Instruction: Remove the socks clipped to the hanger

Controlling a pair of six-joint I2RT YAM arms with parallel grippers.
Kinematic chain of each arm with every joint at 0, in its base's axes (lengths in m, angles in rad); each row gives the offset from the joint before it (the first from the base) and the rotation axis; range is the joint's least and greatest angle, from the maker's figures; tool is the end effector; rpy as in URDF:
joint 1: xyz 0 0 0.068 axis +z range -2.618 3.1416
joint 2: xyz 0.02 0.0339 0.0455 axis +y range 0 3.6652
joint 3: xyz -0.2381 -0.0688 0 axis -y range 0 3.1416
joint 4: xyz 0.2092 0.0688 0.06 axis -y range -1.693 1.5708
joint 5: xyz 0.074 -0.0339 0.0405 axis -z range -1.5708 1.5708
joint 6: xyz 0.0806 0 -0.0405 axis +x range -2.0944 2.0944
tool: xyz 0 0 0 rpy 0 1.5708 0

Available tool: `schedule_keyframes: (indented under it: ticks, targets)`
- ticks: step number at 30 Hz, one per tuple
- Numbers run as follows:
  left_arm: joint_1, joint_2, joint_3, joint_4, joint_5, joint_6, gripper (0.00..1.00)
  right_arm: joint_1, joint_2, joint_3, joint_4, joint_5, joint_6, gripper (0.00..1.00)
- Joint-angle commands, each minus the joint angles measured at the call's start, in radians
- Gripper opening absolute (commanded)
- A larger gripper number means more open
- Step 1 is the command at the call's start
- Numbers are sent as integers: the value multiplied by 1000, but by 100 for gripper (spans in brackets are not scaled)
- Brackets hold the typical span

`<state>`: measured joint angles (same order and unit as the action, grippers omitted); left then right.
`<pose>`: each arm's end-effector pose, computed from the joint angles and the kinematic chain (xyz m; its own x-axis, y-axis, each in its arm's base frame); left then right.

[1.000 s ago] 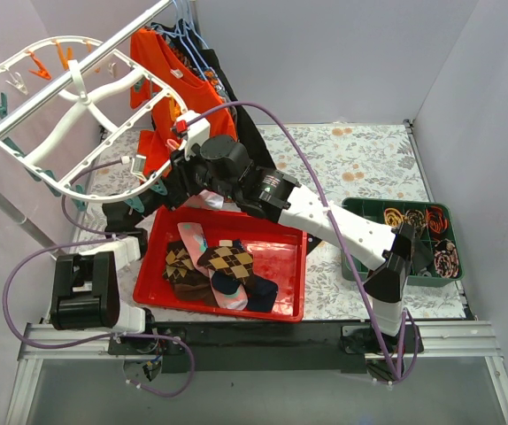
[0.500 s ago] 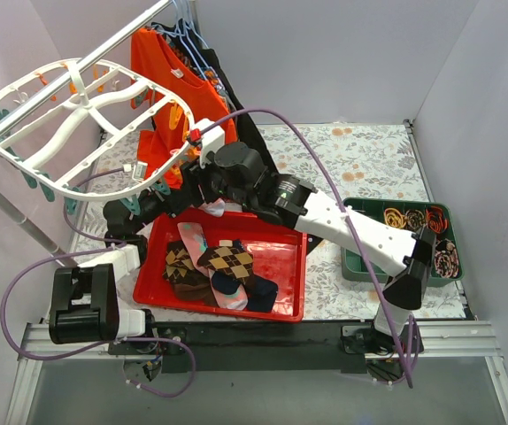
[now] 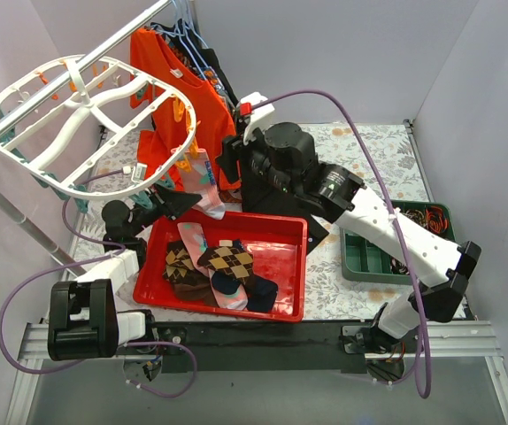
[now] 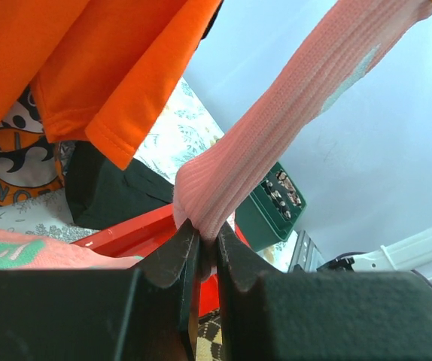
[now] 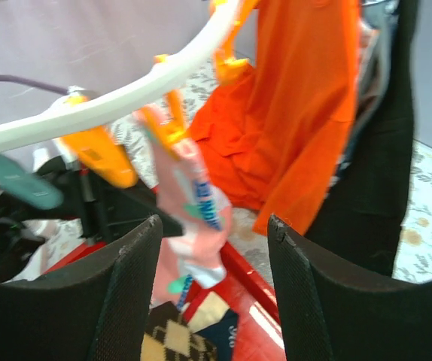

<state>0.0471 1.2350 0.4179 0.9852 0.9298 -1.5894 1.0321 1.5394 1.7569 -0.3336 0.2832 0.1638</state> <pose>0.2517 -0.0528 0.2473 -0.7642 -0.6346 -0.1157 0.1529 -0.0039 -0.9882 0.2011 0.2925 0.4377 -0.1698 0.0211 -0.9853 -0.6630 0.7373 0.1300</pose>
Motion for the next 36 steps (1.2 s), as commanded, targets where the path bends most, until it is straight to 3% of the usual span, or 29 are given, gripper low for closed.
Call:
schedule_keyframes:
  ticks: [1,16,24,36]
  targets:
    - [-10,-39,-2,-36,-2,19,2,-63,28,42,50,-70,-30,63]
    - [-29,-74,4,-109,9,55,2,-90,169,167,123,-391,-96,55]
    - [-33,-97,19,-149,10,74,2,-92,228,211,189,-480,-87,49]
    - [-33,-123,32,-177,17,71,2,-90,283,280,189,-486,-67,43]
